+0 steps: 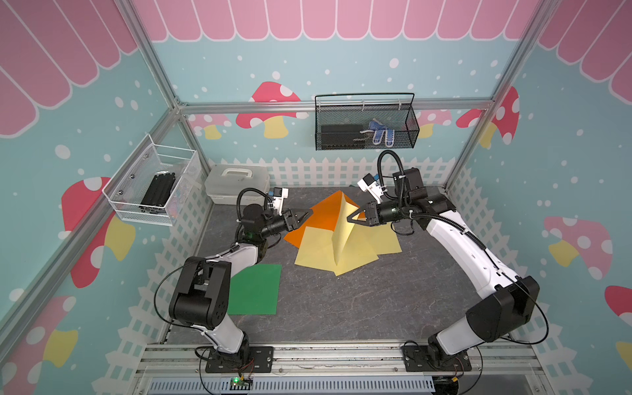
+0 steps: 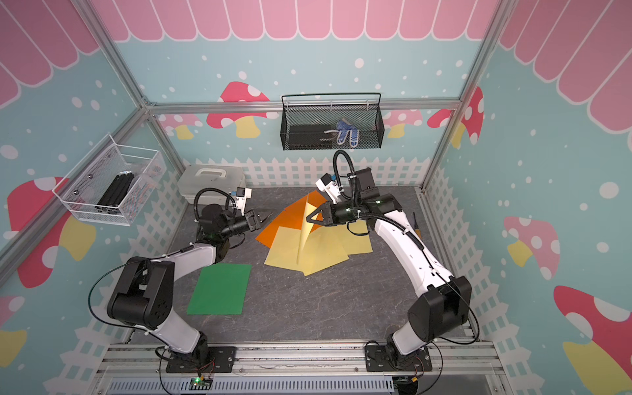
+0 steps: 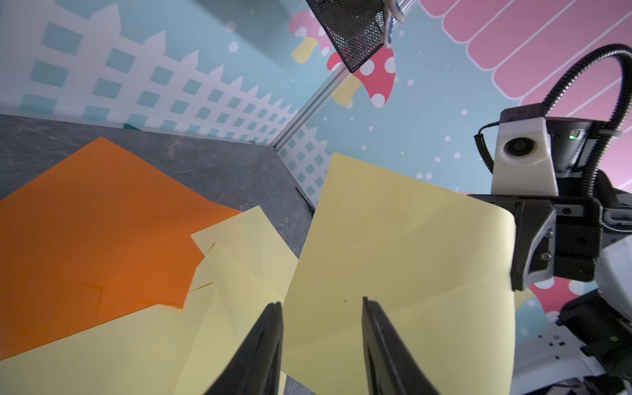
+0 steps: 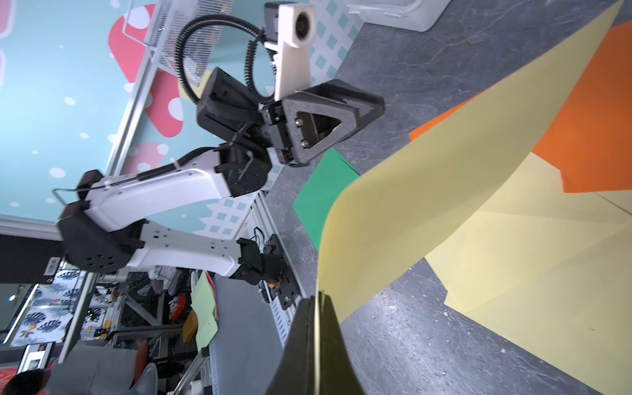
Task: Sort the scattered colored papers by color
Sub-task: Place the colored paper at the center of the board.
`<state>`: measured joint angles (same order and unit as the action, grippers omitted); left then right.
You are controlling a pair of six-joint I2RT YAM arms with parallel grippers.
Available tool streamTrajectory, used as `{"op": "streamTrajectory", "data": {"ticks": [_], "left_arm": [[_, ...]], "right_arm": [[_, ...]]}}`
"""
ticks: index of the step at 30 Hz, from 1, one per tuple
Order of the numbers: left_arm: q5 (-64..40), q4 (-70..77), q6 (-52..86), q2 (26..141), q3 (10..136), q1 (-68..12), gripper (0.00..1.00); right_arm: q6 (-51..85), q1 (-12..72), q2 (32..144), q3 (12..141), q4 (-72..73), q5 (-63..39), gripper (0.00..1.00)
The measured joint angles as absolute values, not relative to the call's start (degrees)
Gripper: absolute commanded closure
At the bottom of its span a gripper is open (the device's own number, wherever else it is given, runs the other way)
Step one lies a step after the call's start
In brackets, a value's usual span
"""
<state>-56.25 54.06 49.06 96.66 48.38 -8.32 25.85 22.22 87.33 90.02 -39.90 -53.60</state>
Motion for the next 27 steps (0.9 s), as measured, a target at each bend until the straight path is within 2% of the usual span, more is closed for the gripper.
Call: {"op": "streamTrajectory", "data": {"ticks": [4,9,27], "left_arm": [[-58.3,67.8,59.6,102.5,48.5,-7.6,0.61],[-59.8,73.8,65.4,103.7,49.1,-8.7,0.61],[-60.1,77.9,69.8,101.7,50.6,-11.2,0.62]], "right_arm": [[29.8,23.2,83.5,89.2,-36.5,-56.9,1.00],[34.3,25.3,80.5,89.0,-30.7,-59.7,1.00],[36.1,27.0,80.9,88.4,-26.2,-61.3,1.00]]}}
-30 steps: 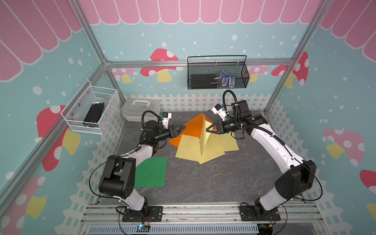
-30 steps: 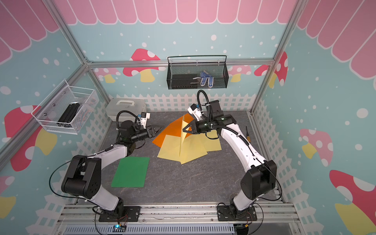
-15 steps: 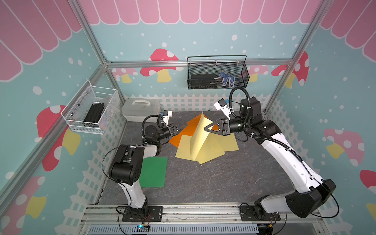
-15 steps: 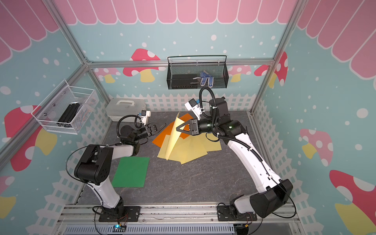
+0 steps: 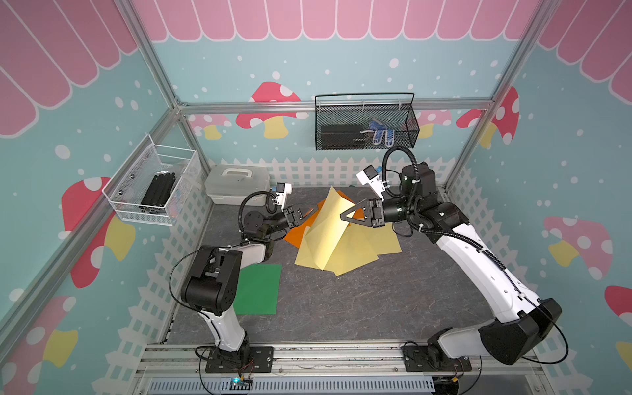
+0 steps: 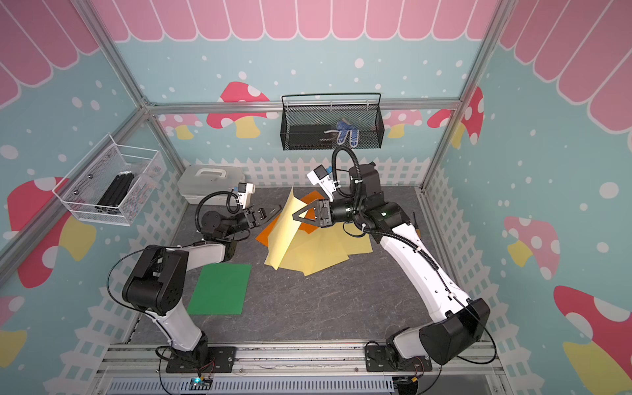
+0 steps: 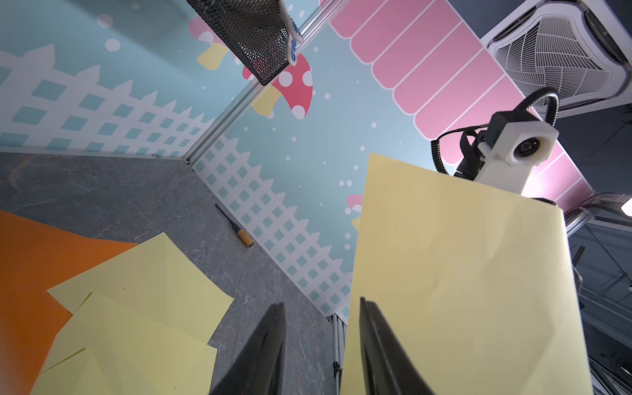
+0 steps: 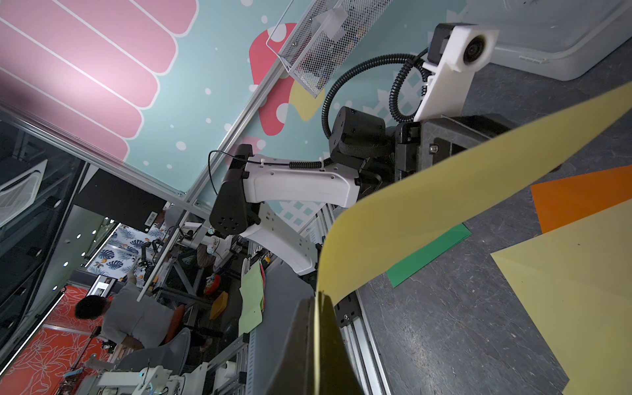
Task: Sort the scattered colored papers by color
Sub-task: Place the colored paper at the center of the board.
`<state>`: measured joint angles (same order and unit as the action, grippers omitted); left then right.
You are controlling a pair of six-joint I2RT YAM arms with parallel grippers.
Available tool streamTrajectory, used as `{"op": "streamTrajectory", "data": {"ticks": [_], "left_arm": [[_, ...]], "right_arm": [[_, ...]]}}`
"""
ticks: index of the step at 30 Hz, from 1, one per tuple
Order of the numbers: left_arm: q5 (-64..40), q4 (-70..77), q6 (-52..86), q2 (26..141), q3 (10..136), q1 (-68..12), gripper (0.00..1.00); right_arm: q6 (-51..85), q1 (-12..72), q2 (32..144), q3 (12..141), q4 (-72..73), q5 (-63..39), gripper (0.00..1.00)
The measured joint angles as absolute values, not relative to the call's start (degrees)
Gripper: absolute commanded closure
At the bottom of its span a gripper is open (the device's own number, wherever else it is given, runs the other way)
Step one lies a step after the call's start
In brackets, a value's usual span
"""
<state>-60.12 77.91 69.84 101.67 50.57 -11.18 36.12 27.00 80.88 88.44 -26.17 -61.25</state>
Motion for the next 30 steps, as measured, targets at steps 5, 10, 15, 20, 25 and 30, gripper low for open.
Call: {"op": "streamTrajectory", "data": {"ticks": [5,10,15,20,25,30], "left_arm": [[-60.1,77.9,70.3,100.4,50.5,-11.4,0.62],[-60.1,78.0,70.5,98.0,50.5,-11.4,0.63],[-60.1,78.3,70.5,98.3,50.5,-11.3,0.59],[-60.1,78.3,70.5,101.4,50.5,-11.3,0.51],[-60.0,78.3,70.6,104.8,50.8,-11.3,0.42],[-59.8,78.2,71.2,106.0,51.8,-11.4,0.37]], "right_arm": [[33.5,26.9,81.2,87.9,-29.5,-59.0,1.00],[31.5,26.2,82.6,87.4,-32.3,-56.7,1.00],[30.8,26.1,83.4,87.4,-33.3,-56.2,1.00],[30.4,26.3,83.4,87.4,-33.3,-58.3,1.00],[30.6,27.8,83.2,87.4,-32.4,-60.8,1.00],[31.8,29.3,82.6,87.4,-30.0,-62.6,1.00]]}}
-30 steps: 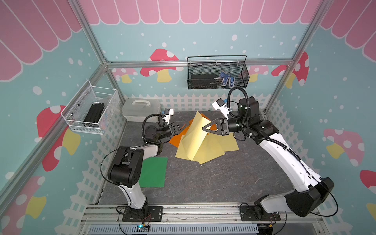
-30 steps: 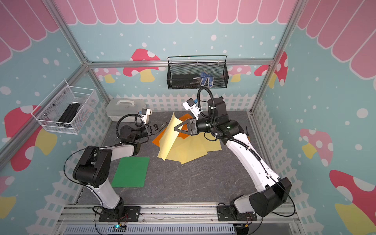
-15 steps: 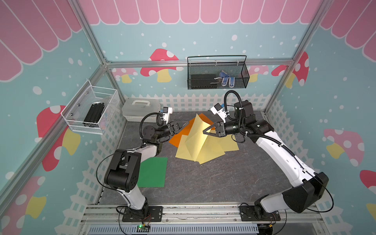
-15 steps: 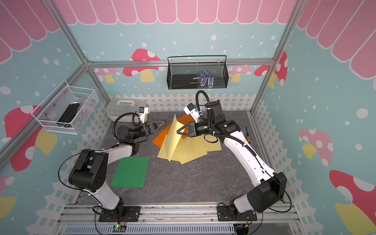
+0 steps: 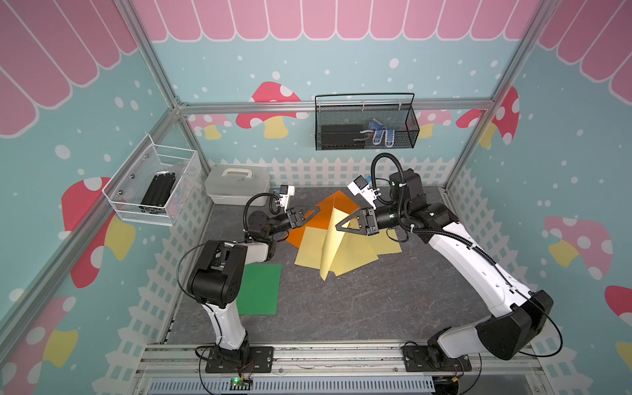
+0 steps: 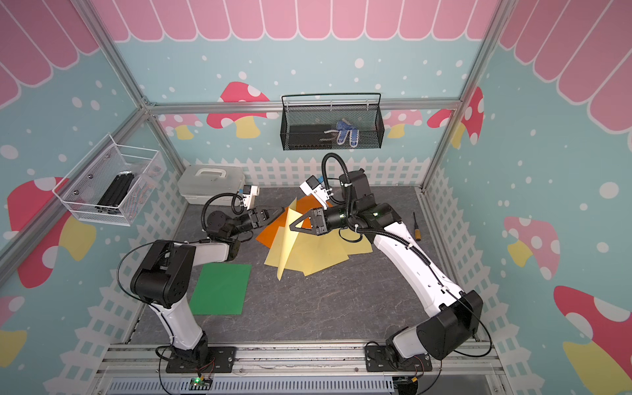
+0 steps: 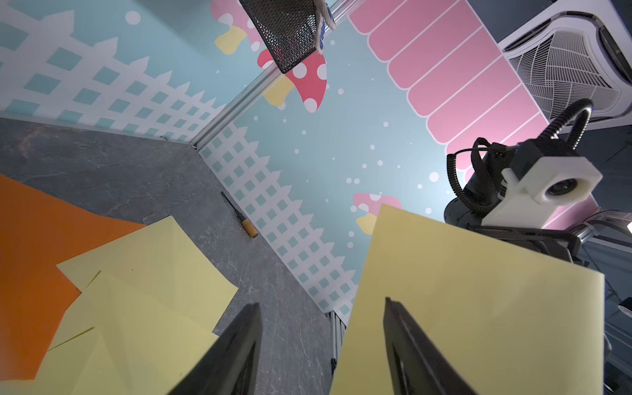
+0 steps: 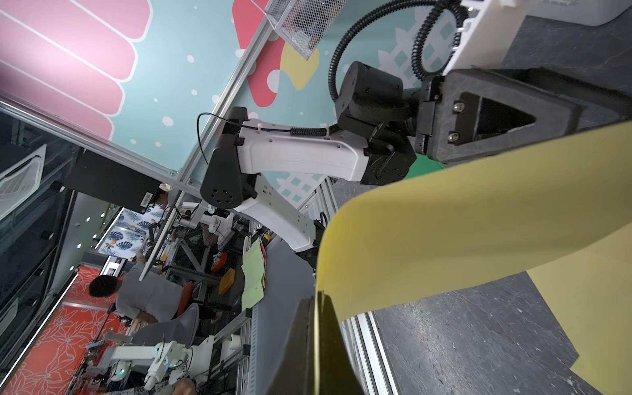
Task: Sort the scattered colored papers by color
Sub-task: Place the colored paper at the center of the board.
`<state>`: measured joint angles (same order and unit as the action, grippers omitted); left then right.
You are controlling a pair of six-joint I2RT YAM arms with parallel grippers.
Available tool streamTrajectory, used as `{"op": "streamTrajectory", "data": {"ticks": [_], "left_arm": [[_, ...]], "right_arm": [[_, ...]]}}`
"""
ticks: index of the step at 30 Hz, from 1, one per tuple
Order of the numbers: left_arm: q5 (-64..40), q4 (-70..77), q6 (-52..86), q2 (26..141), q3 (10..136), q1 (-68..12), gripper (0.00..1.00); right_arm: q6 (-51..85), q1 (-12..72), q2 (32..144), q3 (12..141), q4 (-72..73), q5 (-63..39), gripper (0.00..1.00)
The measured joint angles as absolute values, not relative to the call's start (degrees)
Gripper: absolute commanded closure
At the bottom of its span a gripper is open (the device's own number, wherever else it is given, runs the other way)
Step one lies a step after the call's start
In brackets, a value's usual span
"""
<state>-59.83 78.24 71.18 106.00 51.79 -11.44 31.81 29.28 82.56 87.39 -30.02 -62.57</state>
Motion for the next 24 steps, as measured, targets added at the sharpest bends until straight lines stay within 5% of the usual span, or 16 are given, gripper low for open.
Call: {"op": "streamTrajectory", "data": {"ticks": [14,24], "left_arm": [[-59.6,78.3,71.9,109.5,52.9,-15.5,0.39],[-59.6,78.3,71.8,109.6,52.7,-15.6,0.41]], "right_arm": [[34.7,29.4,80.9,87.3,-24.0,-64.1,1.00],[28.1,27.8,85.2,86.2,-33.6,-58.2,1.00]]}}
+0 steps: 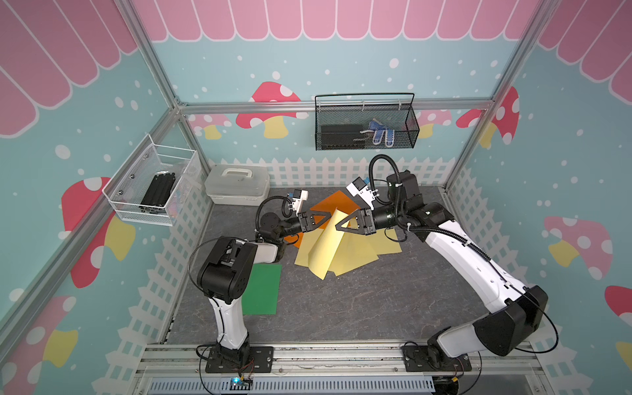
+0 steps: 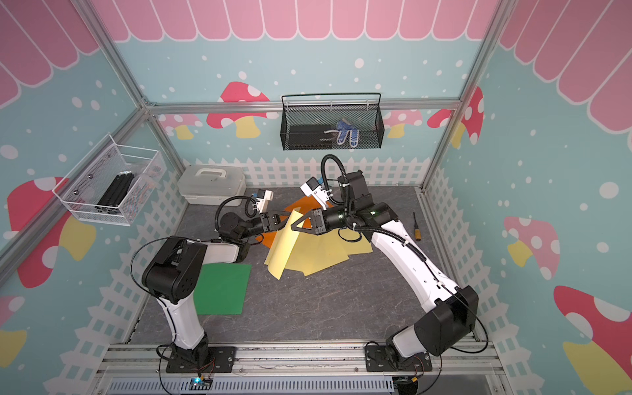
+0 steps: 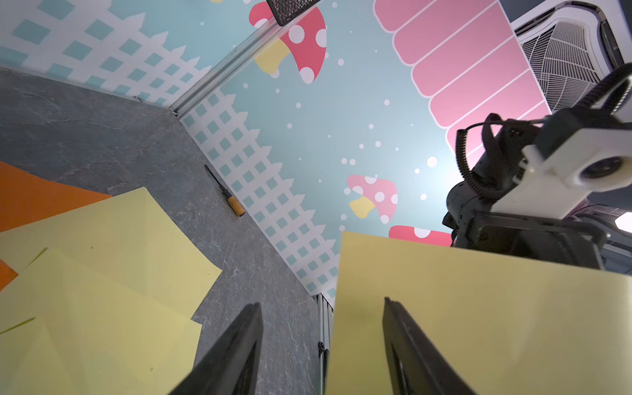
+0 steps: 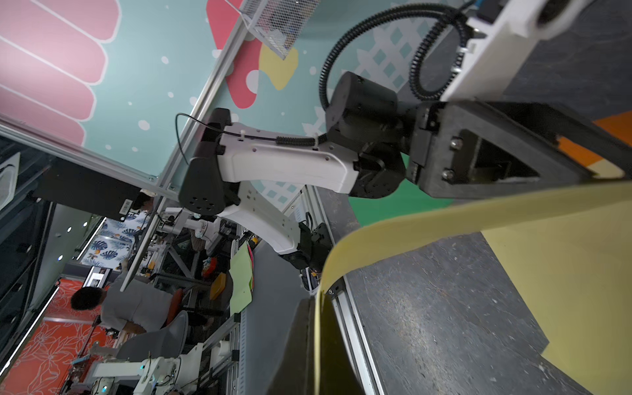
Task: Sort the scattered colored papers by color
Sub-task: Place the colored paper at the center of the board.
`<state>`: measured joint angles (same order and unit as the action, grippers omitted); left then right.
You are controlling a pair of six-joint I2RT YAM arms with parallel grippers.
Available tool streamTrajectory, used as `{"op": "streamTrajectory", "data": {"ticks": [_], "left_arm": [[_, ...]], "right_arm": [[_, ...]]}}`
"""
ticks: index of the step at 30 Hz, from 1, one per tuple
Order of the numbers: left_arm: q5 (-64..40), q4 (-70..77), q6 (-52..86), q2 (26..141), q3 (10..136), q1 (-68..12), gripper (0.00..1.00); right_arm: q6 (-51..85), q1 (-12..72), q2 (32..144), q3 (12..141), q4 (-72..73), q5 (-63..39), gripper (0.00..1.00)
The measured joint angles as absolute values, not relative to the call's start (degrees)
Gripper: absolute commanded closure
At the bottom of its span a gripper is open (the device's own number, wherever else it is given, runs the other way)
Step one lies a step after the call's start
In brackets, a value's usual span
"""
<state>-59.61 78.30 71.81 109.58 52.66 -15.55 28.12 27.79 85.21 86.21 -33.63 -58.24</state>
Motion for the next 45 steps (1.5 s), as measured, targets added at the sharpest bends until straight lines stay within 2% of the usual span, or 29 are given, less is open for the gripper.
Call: {"op": "streamTrajectory", "data": {"ticks": [10,16,26,29,35,41,45], "left_arm": [[-59.6,78.3,71.8,108.0,49.8,-12.8,0.43],[-59.6,78.3,71.8,107.5,48.9,-12.7,0.52],[-58.9,78.3,71.6,106.6,46.3,-9.9,0.54],[-58.7,78.3,71.6,106.2,46.3,-9.9,0.60],[-58.5,78.3,71.4,105.9,45.8,-9.9,0.80],[-58.5,78.3,71.6,104.5,45.0,-9.9,0.83],[-58.5,78.3,71.5,102.7,43.6,-9.8,0.90]], "right_arm": [[24.5,26.6,88.2,84.5,-38.7,-53.3,1.00],[23.1,25.7,90.7,84.2,-40.4,-49.5,1.00],[22.2,24.2,91.4,83.4,-42.4,-44.8,1.00],[22.2,23.8,91.4,83.4,-42.5,-44.3,1.00],[22.0,23.2,91.4,83.4,-42.5,-43.9,1.00],[21.9,22.0,91.4,83.4,-42.5,-43.3,1.00],[21.9,21.3,91.4,83.4,-42.5,-42.9,1.00]]}}
